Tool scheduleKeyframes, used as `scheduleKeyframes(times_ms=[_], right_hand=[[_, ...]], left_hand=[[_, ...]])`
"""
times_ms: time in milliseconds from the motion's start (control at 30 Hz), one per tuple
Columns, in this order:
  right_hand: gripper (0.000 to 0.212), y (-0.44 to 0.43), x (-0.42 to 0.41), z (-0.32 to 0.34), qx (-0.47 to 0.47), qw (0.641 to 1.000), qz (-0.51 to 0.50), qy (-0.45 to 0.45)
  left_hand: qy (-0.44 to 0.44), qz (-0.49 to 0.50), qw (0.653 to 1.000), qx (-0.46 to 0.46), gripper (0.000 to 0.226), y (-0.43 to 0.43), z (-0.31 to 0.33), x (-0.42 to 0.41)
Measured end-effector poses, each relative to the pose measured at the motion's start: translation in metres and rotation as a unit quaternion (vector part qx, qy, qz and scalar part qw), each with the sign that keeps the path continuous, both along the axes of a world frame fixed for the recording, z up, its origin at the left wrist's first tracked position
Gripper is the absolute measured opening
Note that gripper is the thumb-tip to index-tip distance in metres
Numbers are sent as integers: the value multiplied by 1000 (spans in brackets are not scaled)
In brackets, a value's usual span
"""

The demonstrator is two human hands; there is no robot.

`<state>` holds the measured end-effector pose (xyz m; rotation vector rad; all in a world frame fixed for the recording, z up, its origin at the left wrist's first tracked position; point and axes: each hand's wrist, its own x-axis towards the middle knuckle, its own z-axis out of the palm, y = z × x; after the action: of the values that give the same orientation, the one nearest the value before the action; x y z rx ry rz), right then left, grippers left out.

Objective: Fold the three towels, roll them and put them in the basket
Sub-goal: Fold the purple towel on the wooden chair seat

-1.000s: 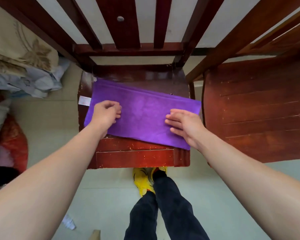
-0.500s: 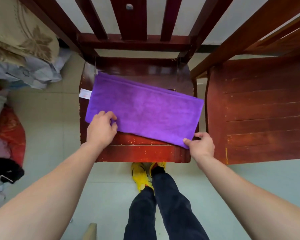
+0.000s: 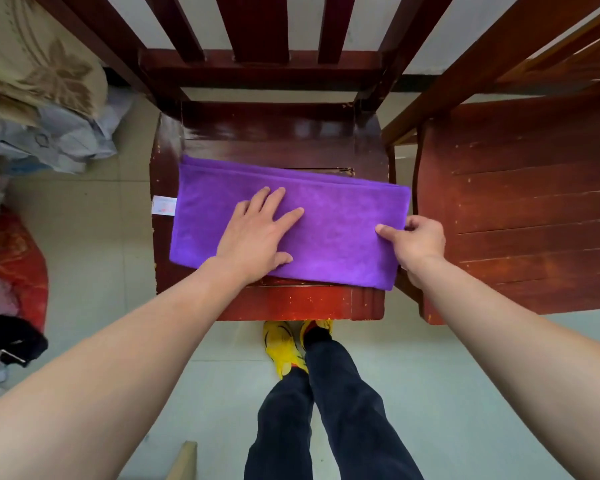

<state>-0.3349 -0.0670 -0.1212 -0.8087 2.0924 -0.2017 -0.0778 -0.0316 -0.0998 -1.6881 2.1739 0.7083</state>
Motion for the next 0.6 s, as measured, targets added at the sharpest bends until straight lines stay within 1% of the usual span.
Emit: scheduleKeyframes(times_ms=[67,200,300,400,500,600], right_hand=[[23,1,-5,-4,-8,999,-16,-33],[16,-1,-15,8,6,988,-44,-148],[18,-11,-14,34,4,977,-36,-211],[28,-19,-2,67,10,963,-13,-267],[36,-21,27,94,4,954,36,-297],[38,-16,81,107,-5,955,108,-277]], left_hand=[[-31,-3,1000,1,89,-3,-10,-7],[-51,3,999,-4,94,2,-13,-18],[-25,25,999,21,89,-1,-3,-16],[37,120,992,-3,66,-1,17,0],[60,232,970,-40,44,9,36,33],[67,342,937,-27,31,27,47,80]])
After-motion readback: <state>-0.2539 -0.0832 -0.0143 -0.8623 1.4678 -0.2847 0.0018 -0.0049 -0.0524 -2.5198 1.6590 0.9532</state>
